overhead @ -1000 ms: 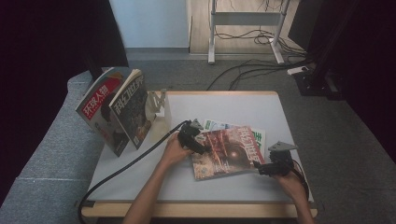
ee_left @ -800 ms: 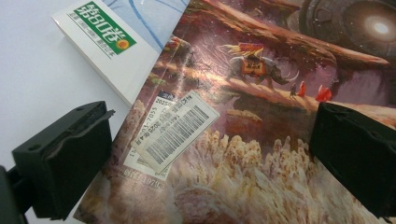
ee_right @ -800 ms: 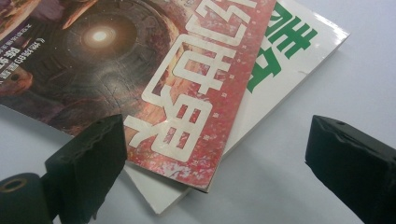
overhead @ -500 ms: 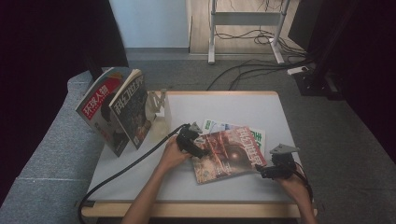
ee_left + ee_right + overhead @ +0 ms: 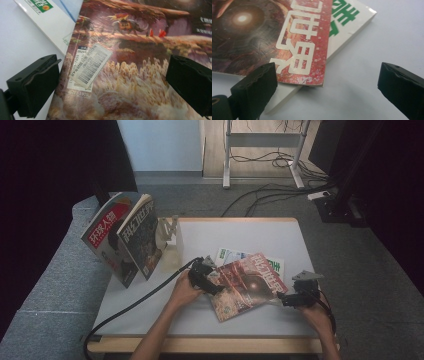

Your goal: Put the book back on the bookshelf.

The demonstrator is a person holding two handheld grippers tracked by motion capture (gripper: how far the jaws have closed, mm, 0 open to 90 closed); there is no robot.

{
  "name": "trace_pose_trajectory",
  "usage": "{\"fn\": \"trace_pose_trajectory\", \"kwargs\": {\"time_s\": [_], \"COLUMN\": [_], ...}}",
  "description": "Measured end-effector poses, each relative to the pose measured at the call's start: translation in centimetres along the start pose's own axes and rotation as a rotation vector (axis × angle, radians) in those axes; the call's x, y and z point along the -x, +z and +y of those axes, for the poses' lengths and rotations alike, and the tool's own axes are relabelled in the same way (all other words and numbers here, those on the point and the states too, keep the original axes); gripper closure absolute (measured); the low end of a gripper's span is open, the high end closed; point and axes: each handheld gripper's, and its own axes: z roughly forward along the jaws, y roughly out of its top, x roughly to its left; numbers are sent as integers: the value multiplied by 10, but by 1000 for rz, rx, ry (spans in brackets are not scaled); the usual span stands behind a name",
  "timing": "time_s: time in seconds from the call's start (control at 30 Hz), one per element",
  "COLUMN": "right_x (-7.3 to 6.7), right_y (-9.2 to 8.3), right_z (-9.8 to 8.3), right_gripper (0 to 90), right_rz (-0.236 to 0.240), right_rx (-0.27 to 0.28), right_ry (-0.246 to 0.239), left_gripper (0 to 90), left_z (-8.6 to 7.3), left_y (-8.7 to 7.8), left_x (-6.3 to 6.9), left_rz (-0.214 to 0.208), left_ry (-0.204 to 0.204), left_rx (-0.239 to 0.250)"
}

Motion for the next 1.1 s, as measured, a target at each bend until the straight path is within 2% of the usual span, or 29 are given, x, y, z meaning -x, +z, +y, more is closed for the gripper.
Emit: {"fn": "trace_pose_trajectory", "kwargs": {"time_s": [0.37, 0.6, 0.7, 0.97, 1.1], "right_x": [17, 23, 22, 10, 12], "right_y": [8, 11, 10, 7, 10], "right_z": [7, 10, 10, 7, 9], "right_gripper": [27, 48, 84, 80, 46], "right_rz": [-46, -63, -68, -20, -21], "right_rx": [-9, -5, -2, -13, -21], "right_ry": [44, 65, 59, 30, 39], "left_gripper": [0, 0, 0, 0, 0], "left_z": [-7, -17, -22, -32, -35], "left_y": [-4, -7, -9, -14, -16], "left_x": [17, 28, 30, 37, 44], "left_rz": [-1, -37, -45, -59, -35], "left_ry": [9, -5, -8, -20, 5], "left_rx": [-5, 8, 12, 14, -5]}}
